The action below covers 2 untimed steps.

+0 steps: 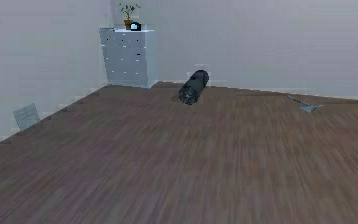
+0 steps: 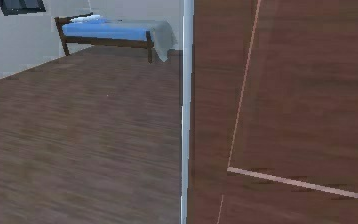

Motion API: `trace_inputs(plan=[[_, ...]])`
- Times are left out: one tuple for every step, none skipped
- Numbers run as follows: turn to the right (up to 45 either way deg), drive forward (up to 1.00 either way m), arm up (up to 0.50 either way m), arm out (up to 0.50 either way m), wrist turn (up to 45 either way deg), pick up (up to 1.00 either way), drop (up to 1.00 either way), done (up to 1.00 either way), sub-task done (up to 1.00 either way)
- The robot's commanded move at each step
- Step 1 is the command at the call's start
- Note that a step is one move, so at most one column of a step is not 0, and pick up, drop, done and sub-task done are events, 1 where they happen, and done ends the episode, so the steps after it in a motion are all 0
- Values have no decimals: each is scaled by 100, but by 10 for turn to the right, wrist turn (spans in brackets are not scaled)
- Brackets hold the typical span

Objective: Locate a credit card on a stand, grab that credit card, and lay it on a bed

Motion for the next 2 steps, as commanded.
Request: trace_inputs(plan=[[30,0,0,0,0,0,0,0,0],[0,30,0,0,0,0,0,0,0]])
